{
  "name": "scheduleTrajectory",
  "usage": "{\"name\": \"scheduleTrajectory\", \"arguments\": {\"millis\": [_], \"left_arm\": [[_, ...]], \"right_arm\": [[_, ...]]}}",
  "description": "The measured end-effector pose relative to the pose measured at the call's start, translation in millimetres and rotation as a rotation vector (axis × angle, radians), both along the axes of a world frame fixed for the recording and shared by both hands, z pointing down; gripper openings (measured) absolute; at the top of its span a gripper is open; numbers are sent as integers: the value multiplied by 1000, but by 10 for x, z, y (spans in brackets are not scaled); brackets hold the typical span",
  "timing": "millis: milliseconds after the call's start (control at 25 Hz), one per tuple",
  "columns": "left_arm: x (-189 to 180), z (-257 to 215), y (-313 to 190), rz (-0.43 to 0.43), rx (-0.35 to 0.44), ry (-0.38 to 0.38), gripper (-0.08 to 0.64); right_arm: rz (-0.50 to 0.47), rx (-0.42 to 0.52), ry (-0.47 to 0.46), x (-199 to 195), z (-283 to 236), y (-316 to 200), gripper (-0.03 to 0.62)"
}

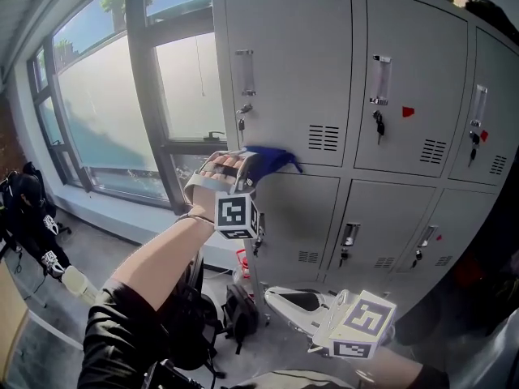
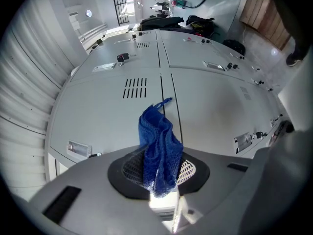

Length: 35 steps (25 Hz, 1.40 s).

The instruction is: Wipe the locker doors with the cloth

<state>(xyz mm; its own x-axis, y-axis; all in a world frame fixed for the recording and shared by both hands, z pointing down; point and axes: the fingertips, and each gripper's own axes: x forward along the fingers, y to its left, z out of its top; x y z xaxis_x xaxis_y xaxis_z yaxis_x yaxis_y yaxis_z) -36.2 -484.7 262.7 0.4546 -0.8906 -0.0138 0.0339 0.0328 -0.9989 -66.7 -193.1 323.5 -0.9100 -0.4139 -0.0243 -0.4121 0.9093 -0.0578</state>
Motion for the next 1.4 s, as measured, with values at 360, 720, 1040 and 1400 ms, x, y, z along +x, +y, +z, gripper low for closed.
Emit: {"name": "scheduleTrajectory", "arguments": {"millis": [360,720,1040,1400], "left_arm": [[97,-732,608,65,53,34,92],[237,-1623,738,81,145,39,92],[497,-2542,671,82,225,59,92],[582,-3388,406,76,304,40,92]], "right_arm": [[-5,46,-22,59,-197,94,6],[-4,72,-48,140,-324,139,6],[41,64,-79,368,-333,96,6],[112,72,-90,616,-350,-26,6]]}}
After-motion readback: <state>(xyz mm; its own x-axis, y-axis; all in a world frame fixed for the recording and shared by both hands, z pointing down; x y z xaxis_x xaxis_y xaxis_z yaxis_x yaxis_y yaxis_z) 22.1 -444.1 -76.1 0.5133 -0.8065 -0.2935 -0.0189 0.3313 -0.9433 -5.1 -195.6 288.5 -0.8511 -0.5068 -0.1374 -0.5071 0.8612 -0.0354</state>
